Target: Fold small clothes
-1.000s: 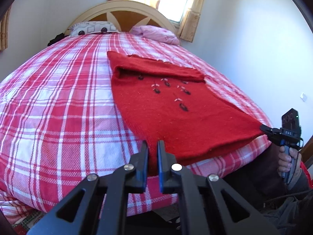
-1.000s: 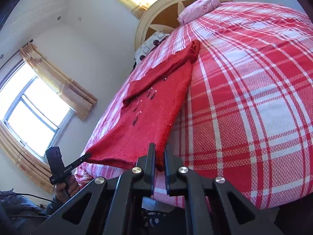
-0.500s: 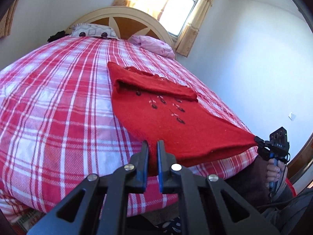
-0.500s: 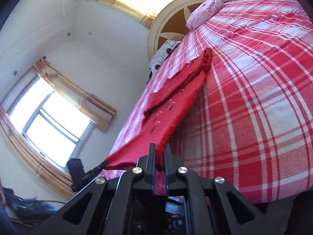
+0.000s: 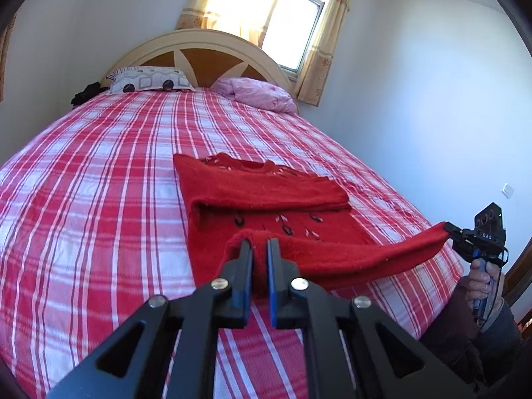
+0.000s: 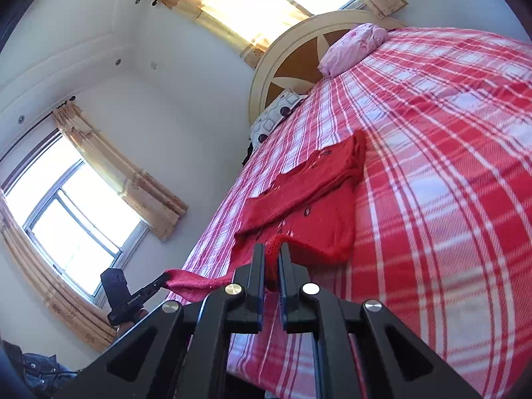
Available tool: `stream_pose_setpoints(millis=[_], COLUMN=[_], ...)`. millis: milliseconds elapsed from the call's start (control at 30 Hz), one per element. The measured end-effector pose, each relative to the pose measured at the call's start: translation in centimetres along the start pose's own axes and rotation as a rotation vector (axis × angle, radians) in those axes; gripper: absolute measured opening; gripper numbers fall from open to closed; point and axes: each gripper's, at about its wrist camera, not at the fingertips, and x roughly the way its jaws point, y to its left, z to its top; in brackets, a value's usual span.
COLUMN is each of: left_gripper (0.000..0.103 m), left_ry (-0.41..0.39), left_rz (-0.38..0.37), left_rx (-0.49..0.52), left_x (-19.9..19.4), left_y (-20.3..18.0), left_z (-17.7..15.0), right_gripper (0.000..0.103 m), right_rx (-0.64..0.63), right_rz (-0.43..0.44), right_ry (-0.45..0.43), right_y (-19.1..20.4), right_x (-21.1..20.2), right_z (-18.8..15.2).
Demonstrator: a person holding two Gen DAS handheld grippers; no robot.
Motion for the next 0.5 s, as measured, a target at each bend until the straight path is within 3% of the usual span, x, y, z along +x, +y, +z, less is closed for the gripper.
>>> stream_pose_setpoints(millis=[333,500], left_gripper=[0.008,0.008], left_ry=[0.049,0.063], left_rz=[-0.008,-0.001], left_rx=[-0.101,-0.102], left_x=[6.6,8.2], left_y=[3.5,4.4], left_z=[4.5,5.8], right_gripper=[0.006,0.006], right_rx=[0.033,0.034], right_rz=[-0.063,-0.089], right_ry=[-0.012,0.006], right_y=[-2.2,-2.8], right_x=[6.9,9.8], right_z=[6.7,8.7])
